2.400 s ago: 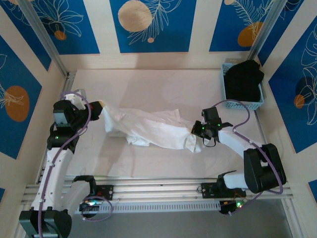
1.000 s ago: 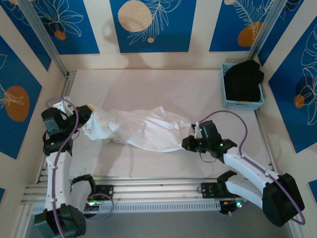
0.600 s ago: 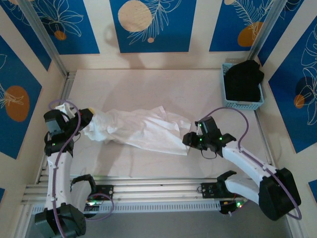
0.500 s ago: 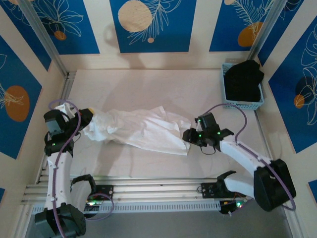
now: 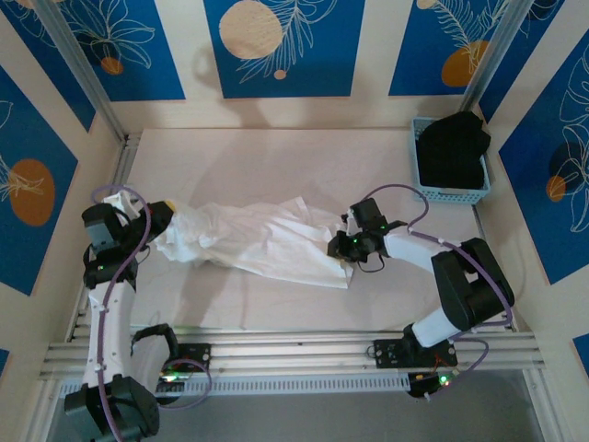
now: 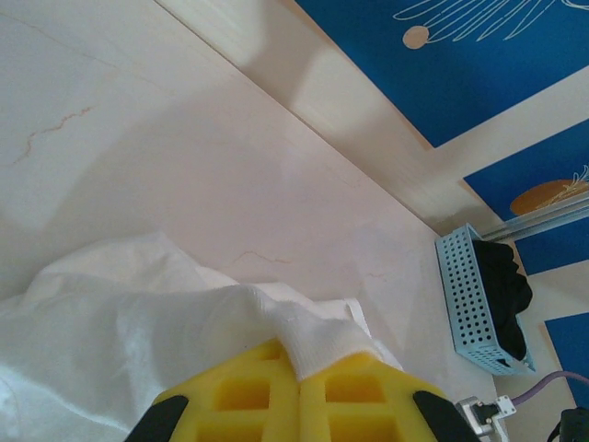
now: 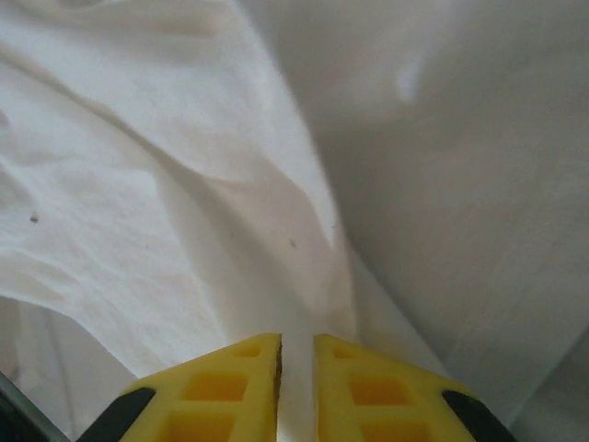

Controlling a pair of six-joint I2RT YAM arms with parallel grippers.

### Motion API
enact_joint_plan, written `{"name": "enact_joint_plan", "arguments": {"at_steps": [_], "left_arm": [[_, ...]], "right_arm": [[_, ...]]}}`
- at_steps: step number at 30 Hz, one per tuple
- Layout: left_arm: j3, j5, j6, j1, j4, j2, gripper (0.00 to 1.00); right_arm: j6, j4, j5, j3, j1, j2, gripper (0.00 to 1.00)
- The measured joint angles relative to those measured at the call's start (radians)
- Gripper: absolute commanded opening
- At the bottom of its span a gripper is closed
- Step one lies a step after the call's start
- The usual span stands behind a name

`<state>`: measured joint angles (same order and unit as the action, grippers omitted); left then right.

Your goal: Fold the inside-out t-shirt

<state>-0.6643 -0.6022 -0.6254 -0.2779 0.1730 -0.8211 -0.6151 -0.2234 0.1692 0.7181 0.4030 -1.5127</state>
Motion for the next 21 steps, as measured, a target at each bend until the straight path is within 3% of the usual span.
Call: {"name": "enact_joint_plan", "arguments": {"at_steps": [5,13,17,21], "left_arm": [[0.000,0.000,0.000,0.000,0.000,0.000,0.00],[0.000,0.000,0.000,0.000,-0.001,0.000,0.00],[0.000,0.000,-0.003,0.000,-0.009,0.000,0.00],[0.001,-0.008,-0.004,0.000,-0.020,0.000,0.00]], "right_arm": [[0.015,-0.002,0.005,-0.002,0.005,0.072,0.00],[0.028,-0.026,0.030,-0.095,0.114,0.353,0.01],[0.031,-0.108,-0.006,-0.138,0.126,0.393,0.33],[0.036,-0.129,-0.056,-0.131,0.058,0.382,0.41]]}}
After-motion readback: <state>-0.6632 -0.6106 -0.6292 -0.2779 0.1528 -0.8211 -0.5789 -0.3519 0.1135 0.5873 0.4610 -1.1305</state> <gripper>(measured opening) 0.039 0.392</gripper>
